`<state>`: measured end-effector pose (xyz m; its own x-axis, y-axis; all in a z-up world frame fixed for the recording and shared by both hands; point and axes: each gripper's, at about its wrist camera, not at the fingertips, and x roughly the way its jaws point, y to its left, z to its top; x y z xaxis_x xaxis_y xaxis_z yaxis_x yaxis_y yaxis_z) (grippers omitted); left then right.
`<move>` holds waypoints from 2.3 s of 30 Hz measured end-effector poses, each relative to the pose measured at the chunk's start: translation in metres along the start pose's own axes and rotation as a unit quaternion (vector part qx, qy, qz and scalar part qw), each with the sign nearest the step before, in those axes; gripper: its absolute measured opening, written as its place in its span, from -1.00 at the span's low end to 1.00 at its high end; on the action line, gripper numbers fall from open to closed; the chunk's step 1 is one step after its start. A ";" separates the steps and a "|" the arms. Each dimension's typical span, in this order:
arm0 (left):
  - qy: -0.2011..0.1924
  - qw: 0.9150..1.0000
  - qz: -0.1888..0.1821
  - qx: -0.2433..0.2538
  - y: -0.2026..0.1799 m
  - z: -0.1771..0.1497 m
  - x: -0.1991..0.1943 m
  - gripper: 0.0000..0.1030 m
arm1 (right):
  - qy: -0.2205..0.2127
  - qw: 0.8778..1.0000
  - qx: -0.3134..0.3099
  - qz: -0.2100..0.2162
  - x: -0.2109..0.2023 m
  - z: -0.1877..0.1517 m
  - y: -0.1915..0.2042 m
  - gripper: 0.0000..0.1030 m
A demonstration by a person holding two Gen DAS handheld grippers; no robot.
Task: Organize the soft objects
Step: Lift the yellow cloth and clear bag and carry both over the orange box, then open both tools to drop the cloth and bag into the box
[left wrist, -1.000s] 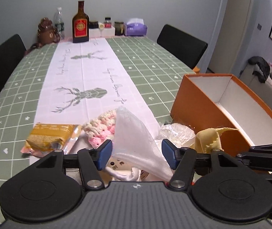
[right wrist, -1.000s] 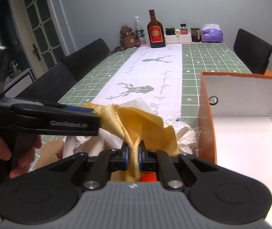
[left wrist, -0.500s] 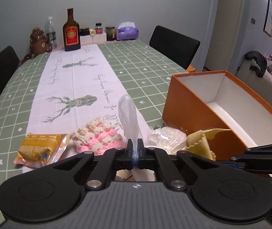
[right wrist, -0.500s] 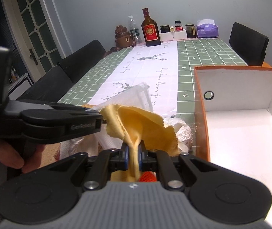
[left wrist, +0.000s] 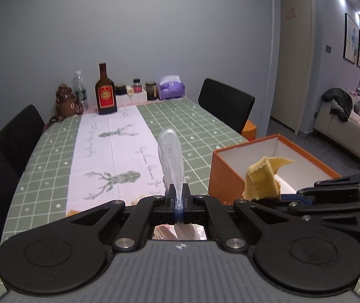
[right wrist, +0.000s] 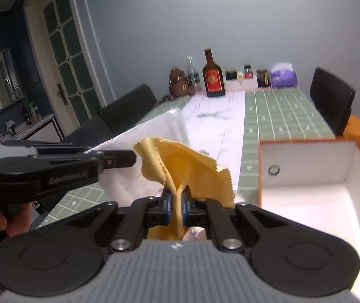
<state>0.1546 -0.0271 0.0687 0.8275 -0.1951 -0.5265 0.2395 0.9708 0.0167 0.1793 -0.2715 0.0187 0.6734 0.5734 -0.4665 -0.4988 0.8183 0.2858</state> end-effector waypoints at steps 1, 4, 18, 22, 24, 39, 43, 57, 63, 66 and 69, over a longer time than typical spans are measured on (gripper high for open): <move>-0.006 1.000 -0.002 -0.001 -0.002 0.003 -0.007 -0.96 | -0.005 1.000 -0.004 -0.002 -0.008 0.004 0.000 -0.91; -0.021 1.000 -0.015 0.002 -0.009 0.011 -0.024 -0.96 | -0.010 1.000 -0.012 -0.008 -0.029 0.016 -0.004 -0.91; -0.046 0.988 -0.144 -0.020 -0.085 0.037 -0.022 -0.96 | 0.030 0.995 -0.017 -0.096 -0.089 0.045 -0.068 -0.92; -0.014 0.986 -0.166 -0.033 -0.102 0.032 0.007 -0.96 | 0.061 0.991 -0.023 -0.118 -0.088 0.037 -0.090 -0.93; 0.006 0.985 -0.171 -0.030 -0.111 0.030 0.022 -0.96 | 0.083 0.988 -0.028 -0.126 -0.083 0.031 -0.099 -0.93; 0.170 0.972 -0.164 0.012 -0.143 -0.007 0.118 -0.96 | 0.268 0.955 -0.032 -0.120 0.002 -0.006 -0.168 -0.93; 0.190 0.968 -0.160 0.036 -0.155 -0.010 0.126 -0.95 | 0.304 0.945 -0.041 -0.110 0.023 -0.012 -0.171 -0.93; 0.257 0.955 -0.136 0.056 -0.162 -0.019 0.153 -0.47 | 0.362 0.926 -0.034 -0.103 0.052 -0.025 -0.186 -0.67; 0.244 0.960 -0.131 0.048 -0.162 -0.015 0.147 0.09 | 0.367 0.923 -0.034 -0.113 0.048 -0.024 -0.193 -0.47; 0.232 0.962 -0.135 0.038 -0.156 -0.011 0.140 0.17 | 0.364 0.925 -0.034 -0.105 0.042 -0.020 -0.193 -0.31; 0.222 0.965 -0.137 0.039 -0.153 -0.005 0.132 0.20 | 0.362 0.926 -0.039 -0.103 0.036 -0.014 -0.187 -0.12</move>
<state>0.2251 -0.2013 -0.0074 0.4333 -0.3478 -0.8315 0.4698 0.8744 -0.1209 0.2893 -0.4048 -0.0628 0.2314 0.2050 -0.9510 -0.4574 0.8857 0.0796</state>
